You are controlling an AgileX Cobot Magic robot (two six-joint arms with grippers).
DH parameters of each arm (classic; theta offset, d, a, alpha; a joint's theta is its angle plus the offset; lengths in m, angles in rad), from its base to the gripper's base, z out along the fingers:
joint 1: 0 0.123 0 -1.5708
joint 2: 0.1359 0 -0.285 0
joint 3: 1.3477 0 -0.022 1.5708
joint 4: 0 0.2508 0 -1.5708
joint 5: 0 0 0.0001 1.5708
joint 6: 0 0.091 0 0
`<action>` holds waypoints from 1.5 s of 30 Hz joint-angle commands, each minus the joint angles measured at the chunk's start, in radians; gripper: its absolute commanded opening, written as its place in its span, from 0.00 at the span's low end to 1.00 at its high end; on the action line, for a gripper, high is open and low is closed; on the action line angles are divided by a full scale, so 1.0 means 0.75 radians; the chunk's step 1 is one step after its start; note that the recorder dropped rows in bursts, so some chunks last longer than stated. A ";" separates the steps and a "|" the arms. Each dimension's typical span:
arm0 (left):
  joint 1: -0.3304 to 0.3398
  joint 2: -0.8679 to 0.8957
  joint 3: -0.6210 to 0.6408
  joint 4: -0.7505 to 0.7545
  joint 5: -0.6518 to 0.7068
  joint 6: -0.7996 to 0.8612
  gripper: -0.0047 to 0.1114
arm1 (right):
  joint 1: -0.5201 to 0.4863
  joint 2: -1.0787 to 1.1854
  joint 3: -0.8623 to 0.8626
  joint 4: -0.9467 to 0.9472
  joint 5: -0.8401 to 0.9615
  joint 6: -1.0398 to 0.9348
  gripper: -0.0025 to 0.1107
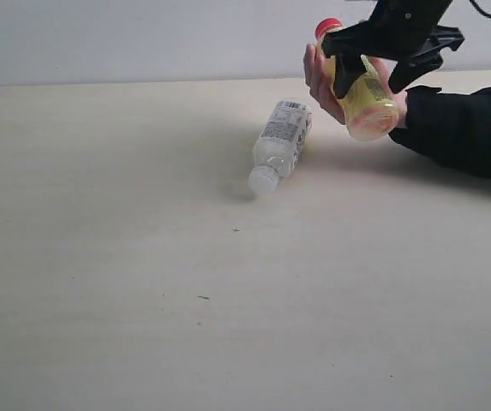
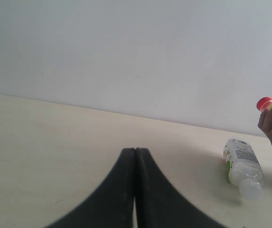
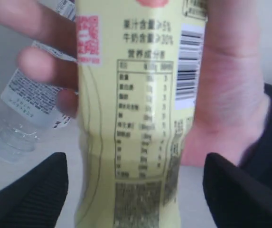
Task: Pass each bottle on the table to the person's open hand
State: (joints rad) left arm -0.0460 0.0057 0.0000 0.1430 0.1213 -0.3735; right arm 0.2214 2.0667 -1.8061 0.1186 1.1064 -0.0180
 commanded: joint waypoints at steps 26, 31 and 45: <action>-0.008 -0.008 0.000 0.004 -0.014 0.001 0.04 | -0.002 -2.131 1.629 0.471 -0.694 -0.436 0.02; -0.008 -0.008 0.000 0.004 -0.014 0.001 0.04 | -0.002 -2.429 1.800 0.560 -0.658 -0.451 0.02; -0.008 -0.008 0.000 0.004 -0.014 0.001 0.04 | -0.002 -2.641 1.845 0.525 -0.618 -0.448 0.02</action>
